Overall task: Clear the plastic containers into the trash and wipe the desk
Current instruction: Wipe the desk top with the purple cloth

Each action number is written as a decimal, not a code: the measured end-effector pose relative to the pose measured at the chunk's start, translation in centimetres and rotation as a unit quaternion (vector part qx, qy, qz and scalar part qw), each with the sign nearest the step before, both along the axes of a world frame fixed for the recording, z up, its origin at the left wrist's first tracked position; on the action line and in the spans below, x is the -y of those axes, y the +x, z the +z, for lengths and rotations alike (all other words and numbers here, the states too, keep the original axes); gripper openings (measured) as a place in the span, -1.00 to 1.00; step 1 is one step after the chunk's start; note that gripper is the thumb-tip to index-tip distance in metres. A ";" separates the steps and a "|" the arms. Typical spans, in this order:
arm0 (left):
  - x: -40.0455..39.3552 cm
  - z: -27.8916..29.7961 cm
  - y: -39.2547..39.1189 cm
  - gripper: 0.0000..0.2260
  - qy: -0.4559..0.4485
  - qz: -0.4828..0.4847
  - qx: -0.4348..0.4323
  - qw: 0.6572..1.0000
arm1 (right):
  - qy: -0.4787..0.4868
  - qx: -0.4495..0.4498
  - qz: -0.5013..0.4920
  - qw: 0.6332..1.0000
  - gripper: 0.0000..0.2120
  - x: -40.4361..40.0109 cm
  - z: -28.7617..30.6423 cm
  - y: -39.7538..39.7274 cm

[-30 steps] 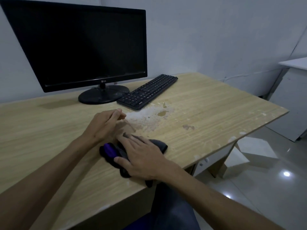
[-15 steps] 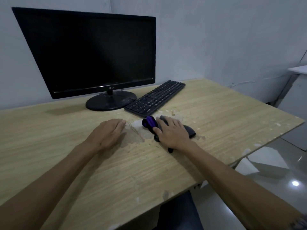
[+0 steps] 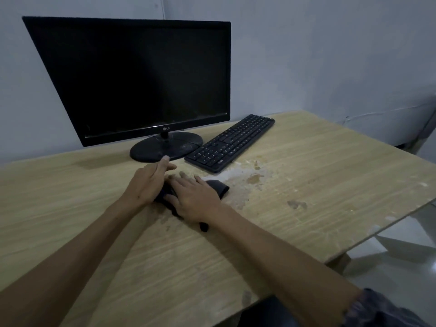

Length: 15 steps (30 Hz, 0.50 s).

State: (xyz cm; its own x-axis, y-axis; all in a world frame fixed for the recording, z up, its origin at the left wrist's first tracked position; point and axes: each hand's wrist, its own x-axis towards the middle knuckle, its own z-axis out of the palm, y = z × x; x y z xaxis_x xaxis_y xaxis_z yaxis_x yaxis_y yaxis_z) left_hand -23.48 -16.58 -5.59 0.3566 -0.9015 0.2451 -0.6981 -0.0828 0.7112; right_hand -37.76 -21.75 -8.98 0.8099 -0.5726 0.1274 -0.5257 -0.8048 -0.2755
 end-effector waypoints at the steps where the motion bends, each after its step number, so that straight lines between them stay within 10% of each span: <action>1: 0.0 0.0 -0.1 -0.52 0.002 0.009 0.004 1.000 | -0.002 -0.005 -0.010 1.000 -0.49 0.9 -0.1 1.0; 15: -1.6 1.3 0.1 -0.62 0.024 -0.064 0.157 0.985 | 0.001 -0.005 0.017 1.000 -0.51 2.6 0.6 -2.9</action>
